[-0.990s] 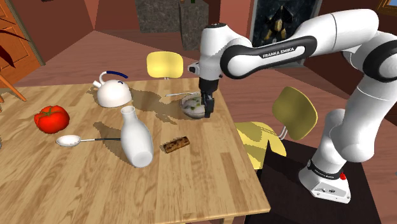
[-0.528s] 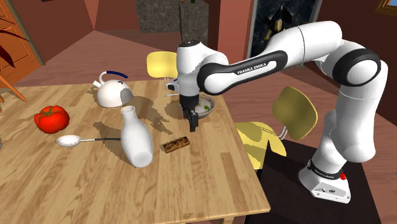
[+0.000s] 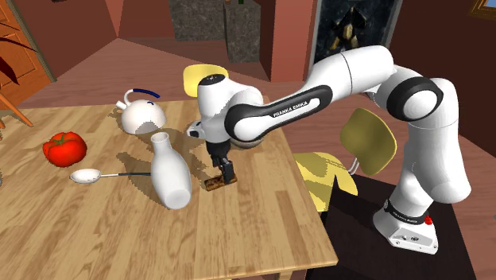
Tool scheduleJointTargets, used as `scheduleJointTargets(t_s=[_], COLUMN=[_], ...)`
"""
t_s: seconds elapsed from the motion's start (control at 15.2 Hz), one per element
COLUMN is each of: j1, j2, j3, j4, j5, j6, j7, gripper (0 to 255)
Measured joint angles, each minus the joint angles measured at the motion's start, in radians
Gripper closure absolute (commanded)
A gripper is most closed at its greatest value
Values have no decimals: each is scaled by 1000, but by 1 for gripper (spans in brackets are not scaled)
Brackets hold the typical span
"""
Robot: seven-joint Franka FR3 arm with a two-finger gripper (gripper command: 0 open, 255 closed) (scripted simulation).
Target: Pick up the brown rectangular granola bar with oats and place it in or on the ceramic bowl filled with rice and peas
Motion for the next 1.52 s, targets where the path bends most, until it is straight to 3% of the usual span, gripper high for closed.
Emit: scheduleJointTargets(t_s=[0.33,0.73,0.79,1.52], j1=[1,0,0,0], j2=[18,18,18,15], j3=[-1,-1,-1,-1], j4=[-42,-50,-50,-43], j5=[-4,-5,-5,-4], j6=[59,68,68,63], j7=[1,1,1,-1], gripper=[0,0,255,255])
